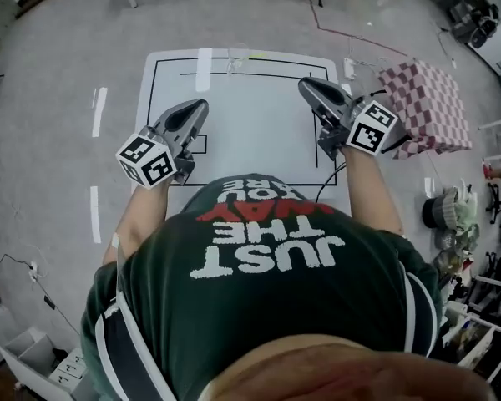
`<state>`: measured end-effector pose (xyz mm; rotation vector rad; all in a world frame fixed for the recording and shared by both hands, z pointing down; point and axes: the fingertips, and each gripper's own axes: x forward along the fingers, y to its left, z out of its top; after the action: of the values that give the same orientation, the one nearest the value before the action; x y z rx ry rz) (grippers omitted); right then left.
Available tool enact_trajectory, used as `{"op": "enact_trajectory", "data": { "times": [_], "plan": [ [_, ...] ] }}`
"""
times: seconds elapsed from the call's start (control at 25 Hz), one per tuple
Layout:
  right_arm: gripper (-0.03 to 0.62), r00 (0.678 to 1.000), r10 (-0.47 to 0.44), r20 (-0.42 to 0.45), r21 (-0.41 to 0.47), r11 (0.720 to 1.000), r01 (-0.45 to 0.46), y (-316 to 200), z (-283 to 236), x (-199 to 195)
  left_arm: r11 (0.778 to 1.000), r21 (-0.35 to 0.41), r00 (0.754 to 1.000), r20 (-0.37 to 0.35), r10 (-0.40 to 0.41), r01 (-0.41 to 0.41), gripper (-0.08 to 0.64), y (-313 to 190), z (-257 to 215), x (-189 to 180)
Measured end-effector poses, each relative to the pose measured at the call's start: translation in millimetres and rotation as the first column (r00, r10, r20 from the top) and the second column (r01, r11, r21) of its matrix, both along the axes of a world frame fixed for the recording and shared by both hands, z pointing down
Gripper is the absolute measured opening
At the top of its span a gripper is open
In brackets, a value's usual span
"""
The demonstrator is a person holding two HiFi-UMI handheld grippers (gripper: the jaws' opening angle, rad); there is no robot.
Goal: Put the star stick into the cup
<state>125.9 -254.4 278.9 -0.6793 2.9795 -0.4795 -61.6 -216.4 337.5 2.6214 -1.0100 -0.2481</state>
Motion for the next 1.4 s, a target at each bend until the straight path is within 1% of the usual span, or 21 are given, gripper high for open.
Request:
{"op": "enact_trajectory", "data": {
  "times": [0.08, 0.16, 0.24, 0.36, 0.48, 0.6, 0.68, 0.84, 1.04, 1.28, 1.4],
  "plan": [
    [0.043, 1.000, -0.025, 0.009, 0.014, 1.000, 0.025, 15, 0, 21, 1.000, -0.006, 1.000, 0.023, -0.009, 0.009, 0.011, 14, -1, 28],
    [0.040, 0.999, -0.048, 0.010, 0.026, 0.999, 0.048, 30, -1, 38, 1.000, -0.019, 0.999, 0.029, -0.022, 0.023, 0.011, 26, -5, 50],
    [0.037, 0.998, -0.061, 0.008, 0.029, 0.998, 0.061, 42, 1, 52, 0.999, -0.035, 0.999, 0.019, -0.036, 0.037, 0.011, 35, -12, 65],
    [0.035, 0.998, -0.070, 0.001, 0.029, 0.997, 0.070, 56, 6, 61, 0.999, -0.028, 0.998, 0.036, -0.045, 0.046, 0.011, 45, -20, 76],
    [0.034, 0.998, -0.065, -0.017, 0.038, 0.997, 0.066, 67, 9, 56, 0.999, -0.007, 0.999, 0.038, -0.032, 0.032, 0.011, 48, -29, 70],
    [0.034, 0.999, -0.032, -0.028, 0.061, 0.998, 0.034, 68, 5, 44, 1.000, 0.028, 0.998, 0.059, 0.006, -0.007, 0.011, 42, -36, 59],
    [0.034, 1.000, -0.012, -0.024, 0.065, 0.998, 0.014, 66, 5, 37, 0.999, 0.038, 0.997, 0.072, 0.023, -0.026, 0.011, 38, -37, 52],
    [0.034, 0.999, 0.015, -0.043, 0.059, 0.998, -0.012, 67, 11, 26, 0.998, 0.040, 0.995, 0.085, 0.052, -0.056, 0.011, 37, -32, 43],
    [0.034, 0.996, 0.011, -0.084, 0.077, 0.997, -0.004, 65, 8, 12, 0.996, 0.038, 0.994, 0.076, 0.075, -0.078, 0.011, 31, -28, 39],
    [0.034, 0.995, 0.024, -0.092, 0.051, 0.998, -0.020, 63, 21, 17, 0.996, 0.023, 0.994, 0.065, 0.082, -0.084, 0.011, 30, -22, 40],
    [0.034, 0.994, 0.020, -0.107, 0.054, 0.998, -0.015, 61, 22, 18, 0.997, 0.025, 0.995, 0.057, 0.076, -0.078, 0.010, 28, -22, 40]
  ]
}}
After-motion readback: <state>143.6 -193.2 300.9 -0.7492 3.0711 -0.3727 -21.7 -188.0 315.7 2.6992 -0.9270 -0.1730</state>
